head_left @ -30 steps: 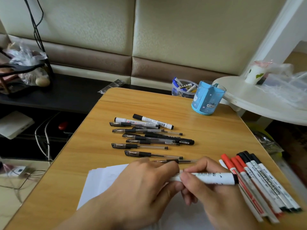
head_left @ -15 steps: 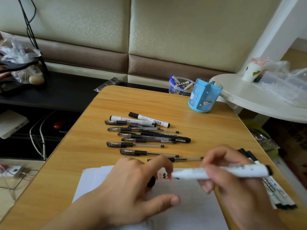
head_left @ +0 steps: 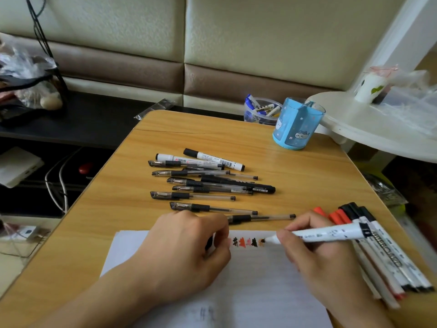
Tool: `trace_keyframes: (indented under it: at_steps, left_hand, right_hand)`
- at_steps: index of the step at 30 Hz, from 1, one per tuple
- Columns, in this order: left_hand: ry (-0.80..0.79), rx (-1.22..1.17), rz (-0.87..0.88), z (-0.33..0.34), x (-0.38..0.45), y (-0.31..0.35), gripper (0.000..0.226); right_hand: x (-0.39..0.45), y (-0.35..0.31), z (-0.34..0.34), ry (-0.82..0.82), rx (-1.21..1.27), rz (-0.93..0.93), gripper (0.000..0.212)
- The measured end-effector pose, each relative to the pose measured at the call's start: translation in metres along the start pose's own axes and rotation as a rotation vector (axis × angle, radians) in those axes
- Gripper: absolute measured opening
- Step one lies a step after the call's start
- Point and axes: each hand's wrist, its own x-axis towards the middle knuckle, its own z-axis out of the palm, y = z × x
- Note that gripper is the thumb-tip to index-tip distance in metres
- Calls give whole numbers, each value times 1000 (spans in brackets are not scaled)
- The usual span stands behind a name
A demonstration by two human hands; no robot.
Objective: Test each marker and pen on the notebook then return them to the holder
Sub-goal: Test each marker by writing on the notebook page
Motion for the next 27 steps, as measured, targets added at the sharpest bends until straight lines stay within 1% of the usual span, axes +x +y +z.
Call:
trace_keyframes:
  at_steps: [3,5,8,12,16,20,23,26,27]
  left_hand:
    - [-7,-10,-5,0,1,-1,17]
    - [-8,-13,-1,0,1,-1,16]
    - [-10,-15,1,0,0,-1,15]
    - [-10,-19,3,0,0,-1,15]
    - [-3,-11,3,2,1,-2,18]
    - [-1,-2,2,2,1,-2,18]
    - [-6,1,1,2,1,-2,16]
    - [-10,-10,1,1,1,-1,16]
    - [-9,-9,0,1,1,-1,18]
  right_hand:
    - [2,7,-2,72,-83,-16,22]
    - [2,9,-4,98,-101,-9,26]
    - [3,7,-2,70,-72,-26,24]
    - [4,5,-1,29,-99,-41,20]
    - [5,7,-3,54,-76,-17,23]
    - [4,5,-1,9,-66,-26,24]
    - [5,6,-1,35,-84,-28,27]
    - [6,8,-2,63,-56,-13,21]
    - [6,9,-1,63,-55,-11,24]
